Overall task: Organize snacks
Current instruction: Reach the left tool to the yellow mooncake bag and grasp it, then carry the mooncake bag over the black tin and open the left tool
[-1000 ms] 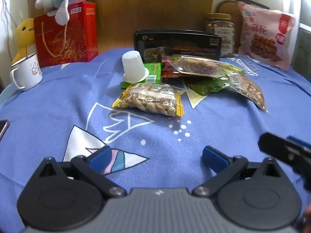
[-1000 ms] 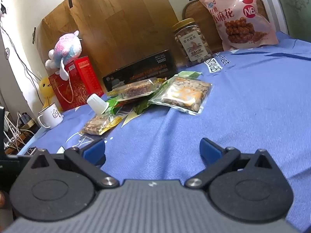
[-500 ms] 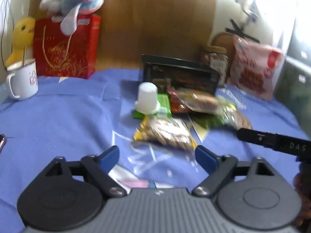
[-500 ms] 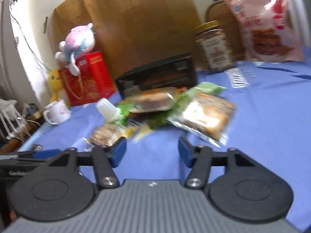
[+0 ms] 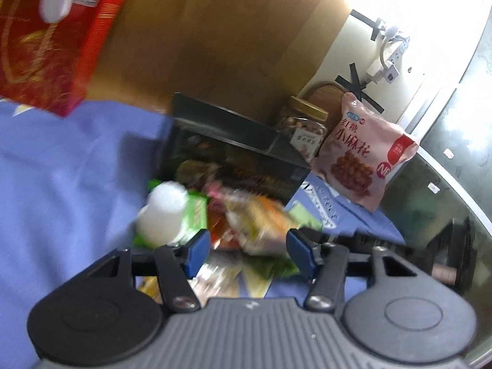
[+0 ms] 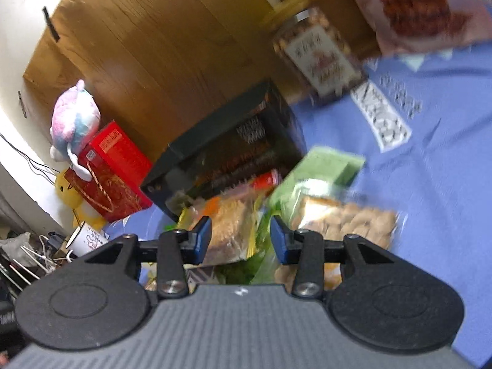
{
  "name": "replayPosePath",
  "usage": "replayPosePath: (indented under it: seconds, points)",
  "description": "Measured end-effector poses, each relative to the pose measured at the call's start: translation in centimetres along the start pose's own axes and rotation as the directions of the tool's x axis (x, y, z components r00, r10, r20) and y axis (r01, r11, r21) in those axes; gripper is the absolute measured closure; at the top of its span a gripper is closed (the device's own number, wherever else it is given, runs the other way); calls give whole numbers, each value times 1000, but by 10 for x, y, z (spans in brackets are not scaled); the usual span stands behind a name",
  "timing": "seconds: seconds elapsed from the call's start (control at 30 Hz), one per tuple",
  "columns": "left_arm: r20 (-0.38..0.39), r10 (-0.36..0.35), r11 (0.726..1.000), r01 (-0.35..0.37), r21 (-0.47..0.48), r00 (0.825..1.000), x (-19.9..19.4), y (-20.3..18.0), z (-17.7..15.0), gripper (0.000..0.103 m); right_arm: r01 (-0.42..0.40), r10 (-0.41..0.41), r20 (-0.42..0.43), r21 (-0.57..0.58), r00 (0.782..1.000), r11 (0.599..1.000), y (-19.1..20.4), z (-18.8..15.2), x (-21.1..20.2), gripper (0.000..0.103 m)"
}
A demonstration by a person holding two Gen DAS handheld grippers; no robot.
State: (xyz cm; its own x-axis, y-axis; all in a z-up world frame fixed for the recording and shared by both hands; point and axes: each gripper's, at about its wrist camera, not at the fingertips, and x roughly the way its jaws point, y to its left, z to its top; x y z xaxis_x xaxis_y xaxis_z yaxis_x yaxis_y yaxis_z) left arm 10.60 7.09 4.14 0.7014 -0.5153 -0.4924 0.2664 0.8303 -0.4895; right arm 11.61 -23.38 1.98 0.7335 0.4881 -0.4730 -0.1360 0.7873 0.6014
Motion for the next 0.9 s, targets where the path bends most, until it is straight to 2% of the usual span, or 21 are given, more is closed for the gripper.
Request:
replayPosePath:
  seconds: [0.03, 0.1, 0.13, 0.17, 0.23, 0.33, 0.47, 0.63, 0.7, 0.8, 0.87, 0.9]
  points:
    - [-11, 1, 1000, -1, -4, 1000, 11, -2, 4, 44, -8, 8, -12, 14, 1000, 1000, -1, -2, 2, 64]
    - [-39, 3, 1000, -3, -9, 999, 29, -5, 6, 49, -21, 22, -20, 33, 1000, 999, -3, -2, 3, 68]
    - [-59, -3, 1000, 2, -6, 998, 36, -6, 4, 64, -31, 31, -22, 36, 999, 999, -4, -3, 2, 74]
    - [-84, -9, 1000, 8, -8, 996, 42, -8, 1, 85, -38, 40, -29, 40, 999, 998, -4, 0, 2, 77]
    - [-98, 7, 1000, -7, -2, 995, 44, -11, -6, 85, -53, 54, -40, 30, 998, 998, -2, 0, -2, 83]
    - [-94, -7, 1000, 8, 8, 996, 21, -17, -21, 85, -62, 62, -29, -29, 998, 998, 4, -6, -19, 83]
    - [-84, -9, 999, 13, 44, 996, -15, -28, -44, 85, -127, 122, -57, -98, 991, 987, 7, -27, -47, 83]
    - [-122, 30, 997, -20, 77, 992, -38, -38, -75, 85, -176, 165, -117, -94, 979, 980, 4, -55, -69, 83]
    - [-131, 44, 994, -30, 103, 990, -41, -41, -84, 85, -173, 158, -139, -107, 978, 979, 4, -63, -73, 83]
    - [-143, 51, 992, -34, 120, 988, -42, -44, -88, 74, -168, 144, -157, -152, 977, 974, 4, -71, -74, 74]
    - [-141, 28, 994, -12, 113, 990, -44, -43, -84, 63, -186, 151, -171, -214, 974, 959, 7, -72, -76, 53]
    - [-140, 20, 994, -5, 107, 990, -45, -43, -81, 61, -196, 152, -182, -254, 971, 947, 11, -74, -78, 49]
